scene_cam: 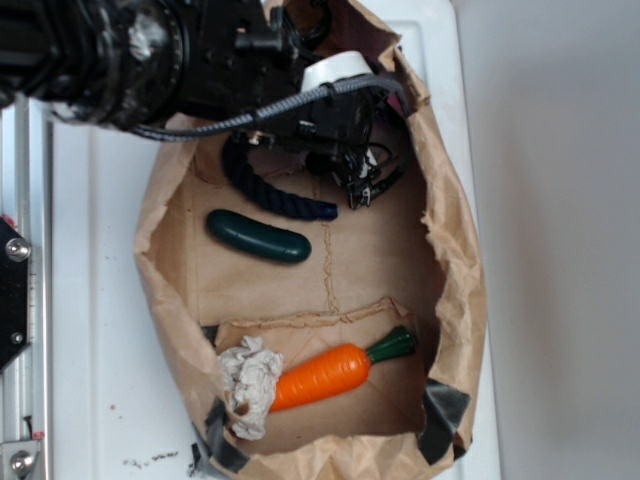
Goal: Grab the blue rope.
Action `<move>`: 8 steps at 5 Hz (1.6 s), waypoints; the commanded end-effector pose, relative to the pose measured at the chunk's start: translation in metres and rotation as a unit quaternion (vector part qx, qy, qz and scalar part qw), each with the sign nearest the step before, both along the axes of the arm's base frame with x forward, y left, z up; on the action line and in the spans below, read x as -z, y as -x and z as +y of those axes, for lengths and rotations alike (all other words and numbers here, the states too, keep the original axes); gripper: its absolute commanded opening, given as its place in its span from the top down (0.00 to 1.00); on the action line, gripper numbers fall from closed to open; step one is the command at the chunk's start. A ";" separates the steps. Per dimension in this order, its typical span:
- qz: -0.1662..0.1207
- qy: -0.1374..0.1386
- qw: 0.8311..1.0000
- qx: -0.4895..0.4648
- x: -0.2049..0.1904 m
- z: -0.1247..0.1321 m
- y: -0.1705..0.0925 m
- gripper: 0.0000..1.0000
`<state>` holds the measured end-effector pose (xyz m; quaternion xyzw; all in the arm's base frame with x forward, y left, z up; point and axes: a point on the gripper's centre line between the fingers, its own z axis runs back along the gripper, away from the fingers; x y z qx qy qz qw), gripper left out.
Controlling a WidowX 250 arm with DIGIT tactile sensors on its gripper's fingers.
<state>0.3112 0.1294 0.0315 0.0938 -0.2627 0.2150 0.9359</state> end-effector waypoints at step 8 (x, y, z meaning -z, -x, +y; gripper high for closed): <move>0.018 0.138 0.987 0.078 -0.136 -0.078 0.029 1.00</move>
